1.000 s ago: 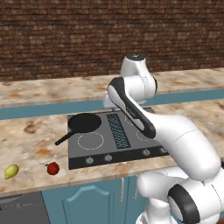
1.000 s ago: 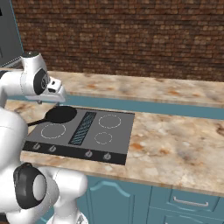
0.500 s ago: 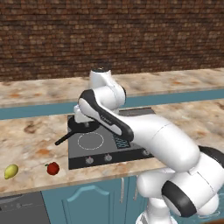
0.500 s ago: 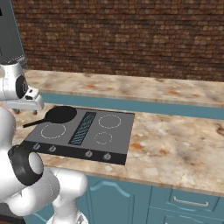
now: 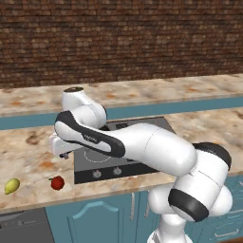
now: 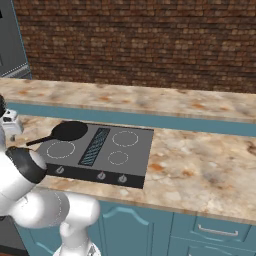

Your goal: Put the lemon and bell pepper in the pan. Then turn on the rear left burner and set the heat to medium.

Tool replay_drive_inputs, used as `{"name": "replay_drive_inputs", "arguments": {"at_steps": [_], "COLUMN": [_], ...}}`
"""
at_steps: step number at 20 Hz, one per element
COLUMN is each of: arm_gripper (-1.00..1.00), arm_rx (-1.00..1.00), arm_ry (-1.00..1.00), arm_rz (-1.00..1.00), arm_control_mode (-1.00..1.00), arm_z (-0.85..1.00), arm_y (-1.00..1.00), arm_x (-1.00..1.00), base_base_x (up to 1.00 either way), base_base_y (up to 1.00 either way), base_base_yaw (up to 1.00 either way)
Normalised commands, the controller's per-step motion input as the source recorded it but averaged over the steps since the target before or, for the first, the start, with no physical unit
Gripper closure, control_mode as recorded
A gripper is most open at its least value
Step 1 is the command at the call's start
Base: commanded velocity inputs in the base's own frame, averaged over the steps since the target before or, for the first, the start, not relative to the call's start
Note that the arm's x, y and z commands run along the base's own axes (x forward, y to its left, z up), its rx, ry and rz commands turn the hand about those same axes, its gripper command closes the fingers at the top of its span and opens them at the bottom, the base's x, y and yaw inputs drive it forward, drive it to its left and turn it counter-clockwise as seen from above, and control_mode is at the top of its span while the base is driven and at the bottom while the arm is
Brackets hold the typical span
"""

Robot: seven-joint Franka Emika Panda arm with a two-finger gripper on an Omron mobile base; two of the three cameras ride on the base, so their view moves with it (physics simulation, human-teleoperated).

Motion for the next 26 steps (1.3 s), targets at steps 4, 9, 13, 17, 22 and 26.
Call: {"name": "replay_drive_inputs", "arguments": {"at_steps": [4, 9, 13, 17, 22, 26], "arm_gripper": [-1.0, -1.0, -1.0, -1.0, -1.0, -1.0], "arm_rx": [-0.03, 0.0, 0.0, 0.0, 0.0, 0.01], "arm_ry": [0.03, -0.02, -0.06, -0.07, -0.12, 0.0], "arm_rz": [0.18, 0.06, 0.0, -0.06, -0.15, -0.31], "arm_control_mode": [-1.0, -1.0, -1.0, -1.0, -1.0, -1.0], "arm_z": [-0.18, -0.36, -0.3, -0.27, -0.15, -0.2], "arm_y": [0.71, 0.34, 0.01, 0.08, 0.08, 0.08], "arm_x": [-0.14, 0.02, 0.27, 0.34, 0.07, 0.0], "base_base_x": [0.0, 0.0, 0.0, 0.0, 0.0, 0.0], "base_base_y": [0.0, 0.0, 0.0, 0.0, 0.0, 0.0], "base_base_yaw": [0.0, 0.0, 0.0, 0.0, 0.0, 0.0]}}
